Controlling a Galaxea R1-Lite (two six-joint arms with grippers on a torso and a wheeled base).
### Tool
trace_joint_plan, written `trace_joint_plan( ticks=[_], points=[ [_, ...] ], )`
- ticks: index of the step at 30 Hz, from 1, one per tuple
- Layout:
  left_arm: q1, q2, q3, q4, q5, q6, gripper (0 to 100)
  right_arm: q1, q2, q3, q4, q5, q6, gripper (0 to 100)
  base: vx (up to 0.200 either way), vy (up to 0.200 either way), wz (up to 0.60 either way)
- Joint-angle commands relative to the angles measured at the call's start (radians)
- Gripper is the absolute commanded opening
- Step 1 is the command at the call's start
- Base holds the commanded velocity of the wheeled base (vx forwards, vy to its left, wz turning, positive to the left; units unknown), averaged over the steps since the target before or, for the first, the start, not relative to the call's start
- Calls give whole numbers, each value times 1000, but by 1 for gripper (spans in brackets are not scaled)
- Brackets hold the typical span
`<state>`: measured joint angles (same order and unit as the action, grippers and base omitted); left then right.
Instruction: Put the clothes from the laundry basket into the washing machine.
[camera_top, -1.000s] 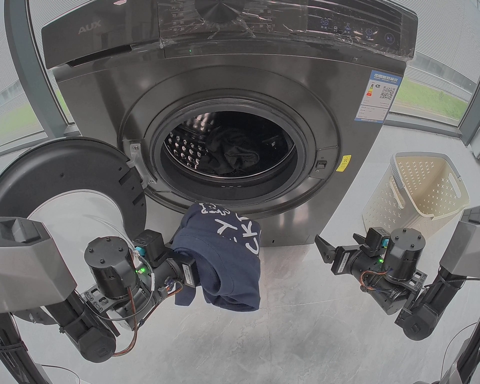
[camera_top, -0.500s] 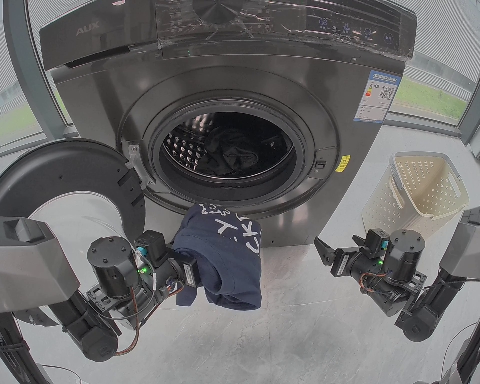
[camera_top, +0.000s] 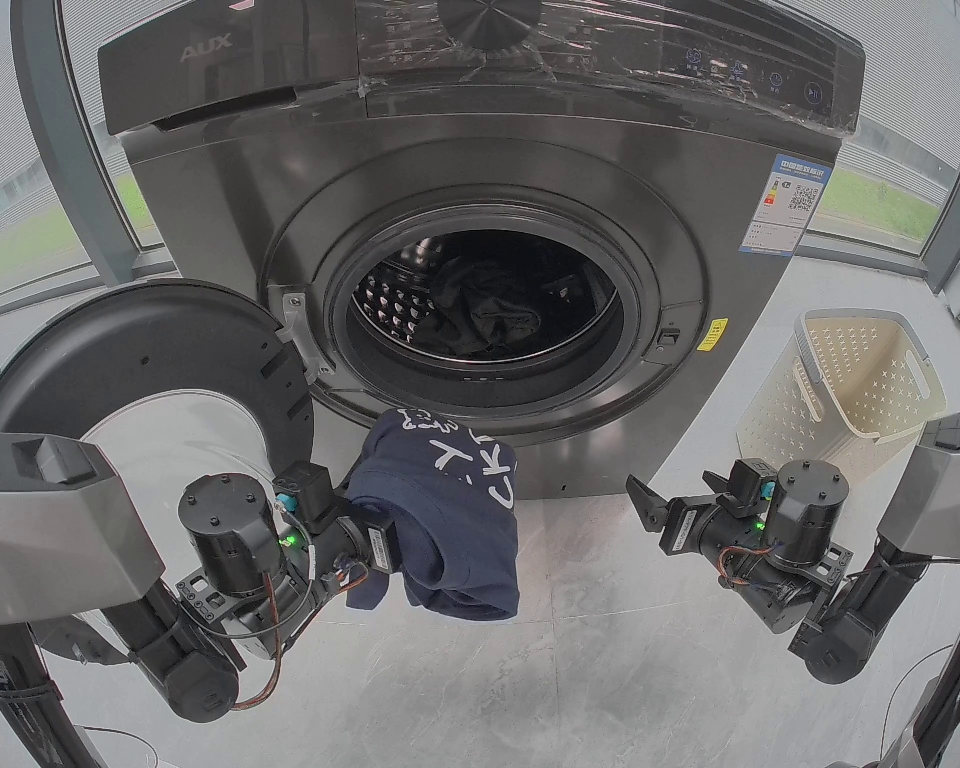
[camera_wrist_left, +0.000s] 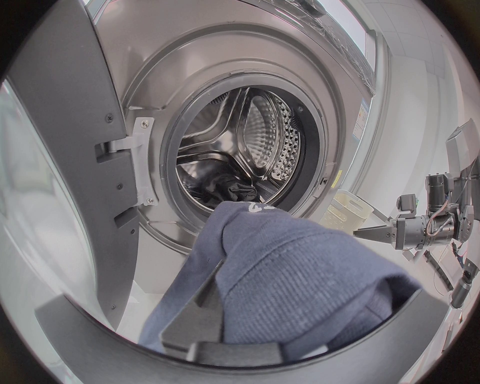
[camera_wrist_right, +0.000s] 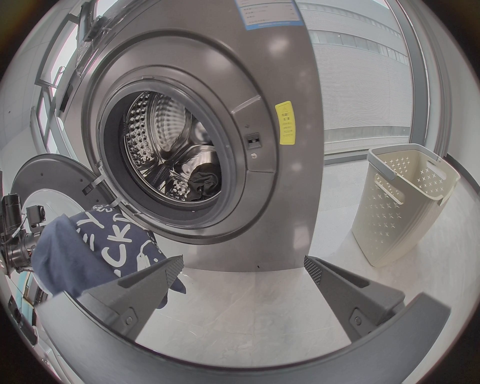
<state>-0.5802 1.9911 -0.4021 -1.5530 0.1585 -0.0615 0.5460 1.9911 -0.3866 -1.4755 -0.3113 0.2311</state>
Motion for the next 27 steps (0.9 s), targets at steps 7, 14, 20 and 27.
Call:
trace_joint_plan(
  ticks=[7, 14, 20, 27],
  points=[
    [-1, 18, -6, -7, 3, 0, 0, 5, 2, 0, 0, 0, 1, 100, 200, 0, 0],
    [-3, 18, -6, -9, 3, 0, 0, 23, 0, 22, -2, 0, 2, 100, 57, 0, 0],
    [-4, 20, -7, -7, 4, 5, 0, 35, 0, 31, -2, 0, 2, 100, 0, 0, 0],
    [-4, 20, -26, -7, 7, 0, 0, 55, 0, 60, 0, 0, 2, 100, 0, -86, 0]
  ],
)
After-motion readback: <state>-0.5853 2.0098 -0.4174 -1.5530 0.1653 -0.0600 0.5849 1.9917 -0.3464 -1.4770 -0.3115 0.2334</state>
